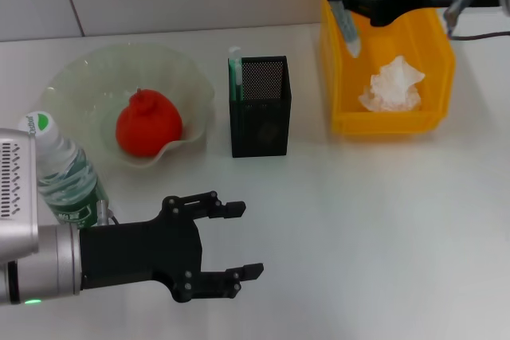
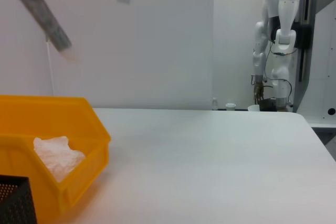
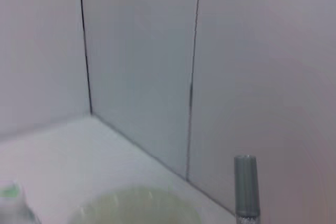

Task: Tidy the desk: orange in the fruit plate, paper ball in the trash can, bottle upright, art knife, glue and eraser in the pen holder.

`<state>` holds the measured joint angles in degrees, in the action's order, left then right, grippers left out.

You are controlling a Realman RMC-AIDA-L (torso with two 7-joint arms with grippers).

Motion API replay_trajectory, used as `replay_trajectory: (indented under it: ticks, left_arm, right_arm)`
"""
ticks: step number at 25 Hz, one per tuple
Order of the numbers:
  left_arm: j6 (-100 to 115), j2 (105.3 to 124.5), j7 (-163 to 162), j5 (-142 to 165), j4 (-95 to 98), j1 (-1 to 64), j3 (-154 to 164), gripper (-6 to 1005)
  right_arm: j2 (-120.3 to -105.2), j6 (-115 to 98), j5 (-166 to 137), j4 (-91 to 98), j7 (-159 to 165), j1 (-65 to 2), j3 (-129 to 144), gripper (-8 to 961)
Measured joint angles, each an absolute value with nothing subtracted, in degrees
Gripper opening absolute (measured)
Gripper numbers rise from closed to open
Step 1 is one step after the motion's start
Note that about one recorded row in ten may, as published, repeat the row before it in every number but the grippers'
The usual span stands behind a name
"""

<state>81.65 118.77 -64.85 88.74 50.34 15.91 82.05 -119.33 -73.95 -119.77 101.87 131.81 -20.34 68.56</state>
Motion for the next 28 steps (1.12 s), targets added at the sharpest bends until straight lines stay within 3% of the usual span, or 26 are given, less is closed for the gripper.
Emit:
replay_trajectory:
  ticks: [7,13,28]
  left_arm:
    - [81.65,118.87,-65.05,88.66,50.04,15.9,82.03,774]
    - [81.65,119.0,-65.16,88.49,50.01,15.84,82.18,774]
    - [81.57,119.0,-64.73,87.88,50.01,15.37,83.5,774]
  right_arm:
    - [-119.11,-75.34,-100.09,89.68,125.11,-18.29,62.34,112]
    - [-119.07,-82.94,-88.78,73.93,120.7,-20.64,55.59,111]
    - [-118.98,-87.16,-85.41,68.59,119.31,-22.49,53.1,111]
